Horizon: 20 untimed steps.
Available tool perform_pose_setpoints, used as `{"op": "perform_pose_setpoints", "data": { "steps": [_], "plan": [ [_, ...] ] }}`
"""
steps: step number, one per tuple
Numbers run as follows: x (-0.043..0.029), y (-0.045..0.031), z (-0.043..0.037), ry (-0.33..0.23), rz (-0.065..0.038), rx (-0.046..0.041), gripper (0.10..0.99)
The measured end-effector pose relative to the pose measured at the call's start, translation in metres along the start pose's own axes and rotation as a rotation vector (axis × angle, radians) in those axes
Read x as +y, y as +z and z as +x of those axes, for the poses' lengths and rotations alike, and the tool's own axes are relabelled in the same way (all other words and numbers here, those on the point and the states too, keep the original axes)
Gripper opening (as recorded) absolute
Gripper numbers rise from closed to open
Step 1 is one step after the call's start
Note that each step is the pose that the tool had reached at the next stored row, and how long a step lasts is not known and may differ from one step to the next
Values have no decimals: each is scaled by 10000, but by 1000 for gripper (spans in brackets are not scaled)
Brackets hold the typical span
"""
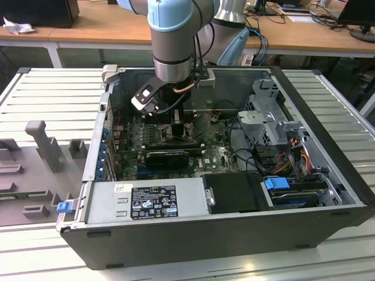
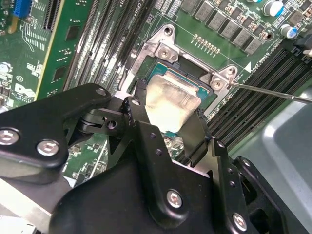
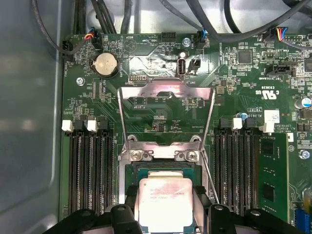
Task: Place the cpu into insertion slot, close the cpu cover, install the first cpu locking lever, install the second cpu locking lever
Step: 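Place the cpu into insertion slot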
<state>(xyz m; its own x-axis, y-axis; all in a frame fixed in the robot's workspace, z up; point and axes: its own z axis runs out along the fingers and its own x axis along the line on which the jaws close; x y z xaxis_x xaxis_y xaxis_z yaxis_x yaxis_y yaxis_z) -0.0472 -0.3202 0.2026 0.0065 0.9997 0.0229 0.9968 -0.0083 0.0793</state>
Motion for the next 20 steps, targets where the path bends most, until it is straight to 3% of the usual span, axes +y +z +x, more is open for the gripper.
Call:
{"op": "perform_pose_setpoints", "data": {
  "steps": [11,13,14,19,20],
  "plan": [
    [8,27,7,1,16,-12,529],
    [8,28,7,0,15,-15,541],
    [8,28,7,1,16,-17,604],
    [16,-79,10,-1,15,-31,604],
    [17,-90,10,-2,15,-42,525]
  ]
}}
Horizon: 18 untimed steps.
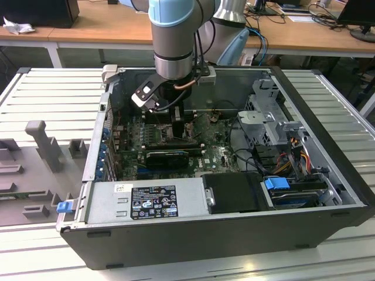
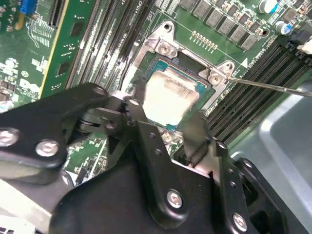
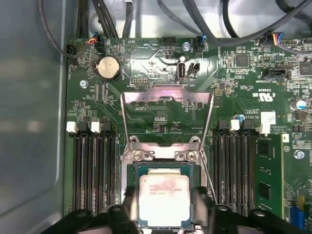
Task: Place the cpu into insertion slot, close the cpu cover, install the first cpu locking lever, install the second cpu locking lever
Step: 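Place the cpu into insertion slot, then close the cpu cover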
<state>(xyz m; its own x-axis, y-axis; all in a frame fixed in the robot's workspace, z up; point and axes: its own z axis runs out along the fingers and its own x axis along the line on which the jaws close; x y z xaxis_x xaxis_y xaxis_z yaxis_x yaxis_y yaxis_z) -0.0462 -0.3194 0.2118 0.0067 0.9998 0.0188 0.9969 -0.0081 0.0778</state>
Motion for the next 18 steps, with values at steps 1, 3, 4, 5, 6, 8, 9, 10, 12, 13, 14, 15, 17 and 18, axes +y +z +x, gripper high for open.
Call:
{"op": "perform_pose_setpoints", "data": {
  "steps": [1,3,4,5,6,8,9,10,12,13,14,15,17,18],
  "plan": [
    [0,-4,0,-1,0,-5,459],
    [1,-15,0,-1,0,-14,341],
    [1,-22,0,-1,1,-16,278],
    [2,-34,1,-1,1,-16,220],
    [3,-47,1,-1,0,-16,157],
    [5,-70,1,-1,0,-16,106],
    [6,-79,1,0,-1,-16,106],
    [6,-86,1,0,0,-16,106],
    [9,-124,2,-1,0,-16,106],
    [11,-143,3,-1,0,-17,106],
    [12,-163,3,-1,1,-18,106],
    [13,-170,3,-1,0,-18,106],
    [30,-170,3,0,3,-19,106],
    [53,-167,3,2,3,-19,106]
  ]
}}
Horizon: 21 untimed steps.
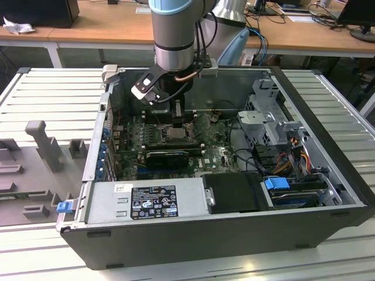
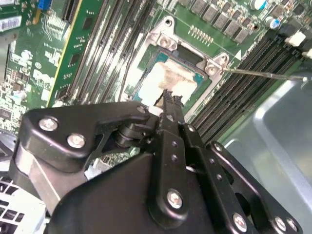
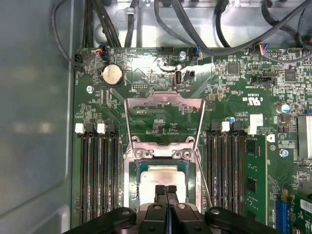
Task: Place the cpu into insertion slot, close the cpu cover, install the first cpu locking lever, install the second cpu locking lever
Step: 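Close the cpu cover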
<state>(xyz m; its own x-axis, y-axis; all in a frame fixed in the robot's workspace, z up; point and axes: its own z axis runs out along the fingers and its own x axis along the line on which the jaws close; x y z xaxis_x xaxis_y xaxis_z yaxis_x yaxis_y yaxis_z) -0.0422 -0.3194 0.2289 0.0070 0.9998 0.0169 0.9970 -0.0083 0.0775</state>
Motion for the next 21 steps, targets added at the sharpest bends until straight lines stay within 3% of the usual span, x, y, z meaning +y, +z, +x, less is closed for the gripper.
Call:
{"op": "perform_pose_setpoints", "data": {
  "steps": [2,9,13,17,19,21],
  "plan": [
    [30,2,-1,1,0,-1,106],
    [42,-146,2,-1,-1,-29,106],
    [46,-156,-2,-2,2,-30,106],
    [109,-152,-9,0,75,-23,106],
    [135,-306,-8,0,100,-22,106],
    [172,-300,-11,8,100,-31,106]
  ]
}}
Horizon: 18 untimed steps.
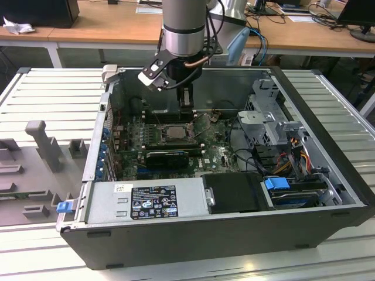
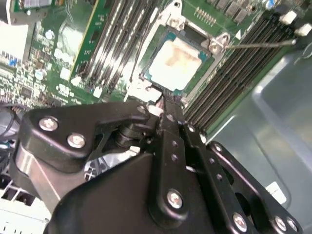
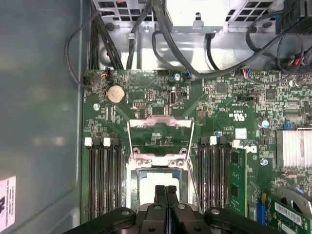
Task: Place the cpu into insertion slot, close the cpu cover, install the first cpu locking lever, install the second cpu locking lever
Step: 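Close the cpu cover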
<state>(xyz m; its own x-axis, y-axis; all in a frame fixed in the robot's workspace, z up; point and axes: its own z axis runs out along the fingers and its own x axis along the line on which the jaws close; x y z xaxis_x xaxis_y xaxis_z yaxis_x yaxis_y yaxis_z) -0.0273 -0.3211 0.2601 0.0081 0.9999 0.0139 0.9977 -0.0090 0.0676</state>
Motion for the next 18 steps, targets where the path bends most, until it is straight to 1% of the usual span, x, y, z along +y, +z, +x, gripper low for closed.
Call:
{"op": "perform_pose_setpoints", "data": {
  "steps": [3,5,7,8,9,10,11,14,16,18],
  "plan": [
    [72,9,0,-1,6,-13,106],
    [77,4,-1,1,7,-15,106],
    [87,-19,-1,-2,6,-12,106],
    [135,-15,0,0,7,-10,106],
    [238,-7,0,1,20,-10,106],
    [316,-1,0,1,30,-13,106],
    [374,3,1,-8,33,-14,106],
    [488,14,3,-69,33,-8,106],
    [538,21,4,-79,33,-7,106],
    [604,29,6,-83,33,-8,106]
  ]
}}
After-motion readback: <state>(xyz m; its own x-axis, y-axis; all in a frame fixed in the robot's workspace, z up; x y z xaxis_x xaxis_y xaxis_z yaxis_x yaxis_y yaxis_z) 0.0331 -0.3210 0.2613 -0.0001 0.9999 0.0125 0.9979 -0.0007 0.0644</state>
